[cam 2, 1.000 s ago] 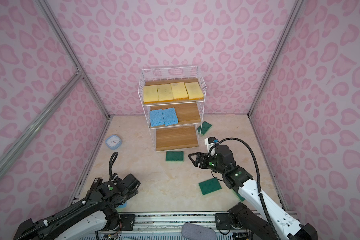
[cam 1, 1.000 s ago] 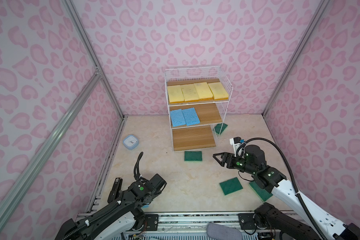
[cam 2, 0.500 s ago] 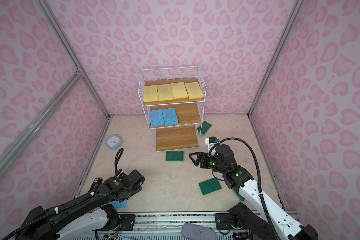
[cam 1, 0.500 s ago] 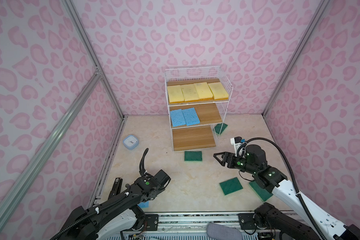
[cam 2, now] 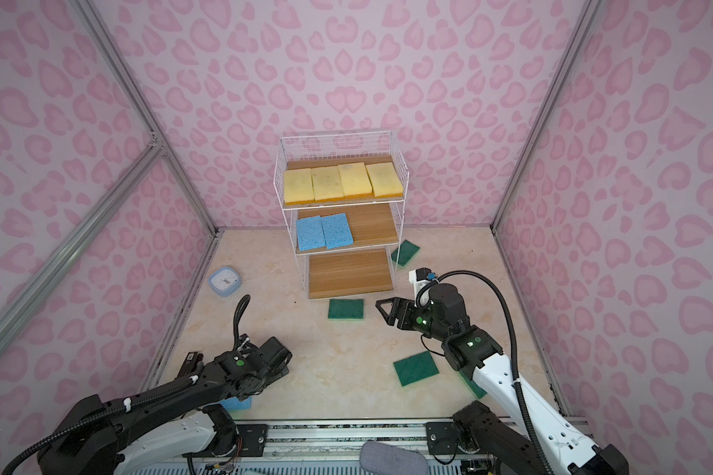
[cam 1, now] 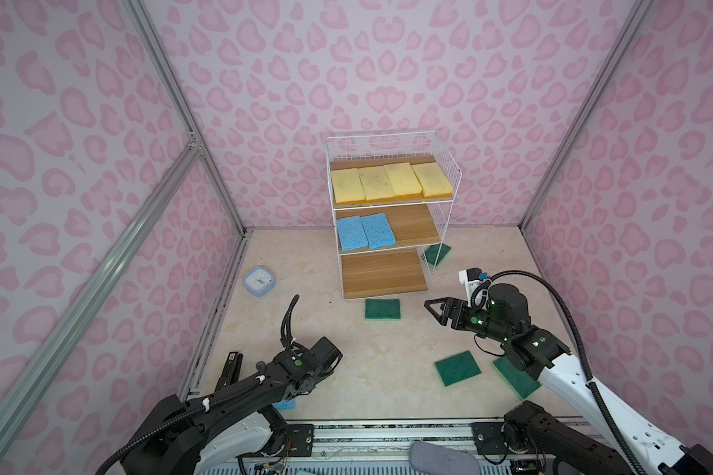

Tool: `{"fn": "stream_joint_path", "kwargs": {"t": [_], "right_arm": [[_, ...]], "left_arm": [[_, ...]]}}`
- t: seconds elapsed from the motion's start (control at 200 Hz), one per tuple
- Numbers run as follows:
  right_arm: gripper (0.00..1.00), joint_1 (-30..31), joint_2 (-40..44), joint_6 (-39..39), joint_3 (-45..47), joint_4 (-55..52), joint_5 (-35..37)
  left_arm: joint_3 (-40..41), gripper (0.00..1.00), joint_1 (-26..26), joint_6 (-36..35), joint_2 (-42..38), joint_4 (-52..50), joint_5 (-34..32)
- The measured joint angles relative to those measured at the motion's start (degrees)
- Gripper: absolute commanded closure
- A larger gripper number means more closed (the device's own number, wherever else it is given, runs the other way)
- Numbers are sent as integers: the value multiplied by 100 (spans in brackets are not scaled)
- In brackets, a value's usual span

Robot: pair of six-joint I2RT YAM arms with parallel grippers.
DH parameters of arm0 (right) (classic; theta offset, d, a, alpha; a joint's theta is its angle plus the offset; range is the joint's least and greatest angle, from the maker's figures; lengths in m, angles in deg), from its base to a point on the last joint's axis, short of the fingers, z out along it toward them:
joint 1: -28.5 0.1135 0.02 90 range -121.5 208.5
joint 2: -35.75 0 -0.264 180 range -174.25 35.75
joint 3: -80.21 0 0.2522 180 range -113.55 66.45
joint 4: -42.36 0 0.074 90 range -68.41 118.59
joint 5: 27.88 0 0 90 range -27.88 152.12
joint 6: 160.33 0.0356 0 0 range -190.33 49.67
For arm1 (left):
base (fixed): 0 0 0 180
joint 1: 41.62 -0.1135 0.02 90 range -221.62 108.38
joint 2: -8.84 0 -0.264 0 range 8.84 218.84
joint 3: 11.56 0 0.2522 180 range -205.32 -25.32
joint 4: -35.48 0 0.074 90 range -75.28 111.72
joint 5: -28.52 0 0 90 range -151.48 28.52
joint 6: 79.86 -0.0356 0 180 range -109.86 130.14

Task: Arrange cleaning sponges on a shelf
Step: Move the cleaning sponge to the center of the table.

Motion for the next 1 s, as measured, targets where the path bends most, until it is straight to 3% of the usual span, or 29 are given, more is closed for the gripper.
{"fn": "stream_joint_path", "kwargs": {"t": [0.185, 0.375, 0.515, 0.75, 0.88, 1.0], "right_arm": [[21, -59, 26, -31, 0, -28, -31], [21, -118, 90, -57, 0, -151, -46], [21, -210, 210, -79, 0, -197, -48], [21, -750, 372, -205, 20, -483, -319], [21, -1266, 476, -227, 31, -656, -634], [21, -1502, 549, -247, 31, -715, -813]], "left_arm": [[92, 5, 7, 24, 61, 149, -160], [-334, 6, 94, -170, 918, 354, -245], [-1102, 6, 457, -334, 1794, 791, 9], [-3080, 6, 1165, -673, 3228, 1740, 507], [-3694, 7, 1357, -940, 3370, 1829, 608], [-3788, 16, 1360, -1054, 3163, 1694, 682]]}}
